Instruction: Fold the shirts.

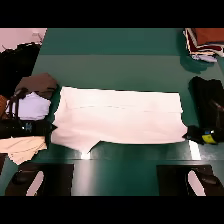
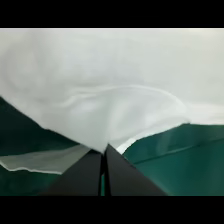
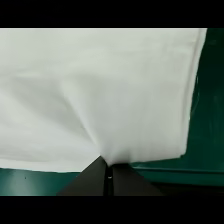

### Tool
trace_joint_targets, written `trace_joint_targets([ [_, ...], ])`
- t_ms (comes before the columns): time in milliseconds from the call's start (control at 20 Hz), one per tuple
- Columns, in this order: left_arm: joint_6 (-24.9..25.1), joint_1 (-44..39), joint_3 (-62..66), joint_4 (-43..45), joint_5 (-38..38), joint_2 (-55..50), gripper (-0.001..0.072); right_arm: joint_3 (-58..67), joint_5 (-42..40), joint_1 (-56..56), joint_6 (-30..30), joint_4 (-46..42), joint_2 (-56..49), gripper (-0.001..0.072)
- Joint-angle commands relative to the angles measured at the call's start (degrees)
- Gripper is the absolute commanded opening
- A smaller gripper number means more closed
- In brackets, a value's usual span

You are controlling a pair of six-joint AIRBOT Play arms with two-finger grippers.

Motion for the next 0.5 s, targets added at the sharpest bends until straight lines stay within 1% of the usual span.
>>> trace_joint_targets([
  [0, 2.8, 0.0, 1.9, -1.1, 9.4, -5.3, 0.0024, 8.0, -5.1, 0.1, -0.7, 0.1, -8.8, 0.0017],
  [100, 6.4, 0.0, 3.5, -2.8, 14.0, -13.6, 0.0025, 12.8, -7.1, 0.4, -2.1, 0.5, -16.2, 0.0017],
  [200, 8.2, 0.0, 6.6, -3.4, 18.5, -23.0, 0.0025, 17.6, -9.7, 1.8, -2.6, 0.5, -23.6, 0.0017],
  [400, 14.1, 0.0, 16.6, -8.2, 20.9, -41.7, 0.0026, 26.9, -12.5, 5.6, -3.0, 0.5, -36.4, 0.0018],
  [450, 14.1, 0.0, 19.3, -8.4, 21.0, -45.3, 0.0026, 29.4, -12.9, 6.3, -3.0, 0.5, -39.4, 0.0018],
])
